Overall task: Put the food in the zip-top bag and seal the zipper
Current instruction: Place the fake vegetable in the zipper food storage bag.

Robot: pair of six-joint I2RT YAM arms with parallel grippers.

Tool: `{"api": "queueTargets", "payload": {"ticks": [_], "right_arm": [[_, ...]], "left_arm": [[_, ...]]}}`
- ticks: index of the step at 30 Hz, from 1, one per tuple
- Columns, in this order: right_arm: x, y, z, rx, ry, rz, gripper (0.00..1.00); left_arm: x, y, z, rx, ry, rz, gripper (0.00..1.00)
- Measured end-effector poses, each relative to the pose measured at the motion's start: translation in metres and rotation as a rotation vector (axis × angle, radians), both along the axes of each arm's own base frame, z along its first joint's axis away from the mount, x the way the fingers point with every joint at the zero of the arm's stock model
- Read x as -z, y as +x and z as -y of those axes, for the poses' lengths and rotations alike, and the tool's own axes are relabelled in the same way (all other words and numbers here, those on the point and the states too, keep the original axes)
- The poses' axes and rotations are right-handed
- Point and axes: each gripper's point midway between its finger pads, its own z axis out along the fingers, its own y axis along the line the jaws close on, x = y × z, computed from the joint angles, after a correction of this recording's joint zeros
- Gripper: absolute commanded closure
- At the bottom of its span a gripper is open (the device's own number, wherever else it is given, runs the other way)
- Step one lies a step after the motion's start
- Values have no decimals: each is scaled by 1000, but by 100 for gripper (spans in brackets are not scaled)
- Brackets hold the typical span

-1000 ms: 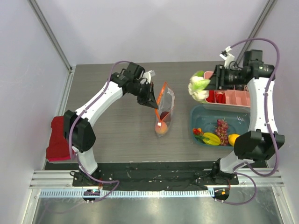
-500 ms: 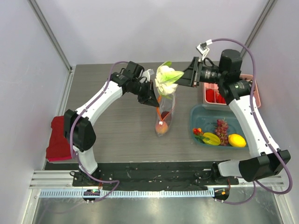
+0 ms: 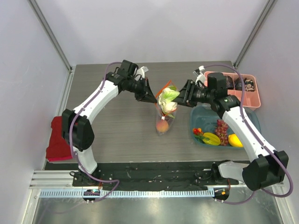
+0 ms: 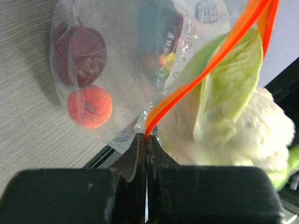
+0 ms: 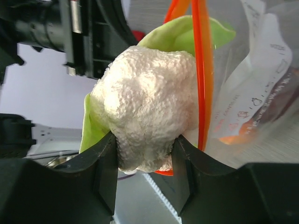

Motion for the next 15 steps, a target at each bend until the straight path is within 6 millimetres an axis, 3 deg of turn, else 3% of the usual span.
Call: {"api": "queueTargets", "payload": {"ticks": [4, 6, 7, 8, 10, 11, 15], "right_arm": [[11, -2, 18, 61, -126, 28, 88], [16, -2, 22, 68, -170, 30, 79], [19, -3, 22, 67, -192, 27, 72], [21, -3, 21, 62, -208, 23, 55], [25, -5, 16, 44, -228, 18, 40], [27, -7, 13, 32, -235, 11, 27], [26, -6, 7, 14, -248, 3, 16]], "left_arm": [[-7, 1, -2, -5, -18, 13, 100], [-10, 0, -2, -3, -25, 19, 100], [-11, 0, -2, -1, -28, 22, 100], [-12, 0, -1, 2, -33, 23, 100], [-12, -1, 0, 6, -34, 24, 100], [-12, -1, 1, 9, -36, 24, 100], [-13, -3, 2, 15, -40, 23, 100]]}}
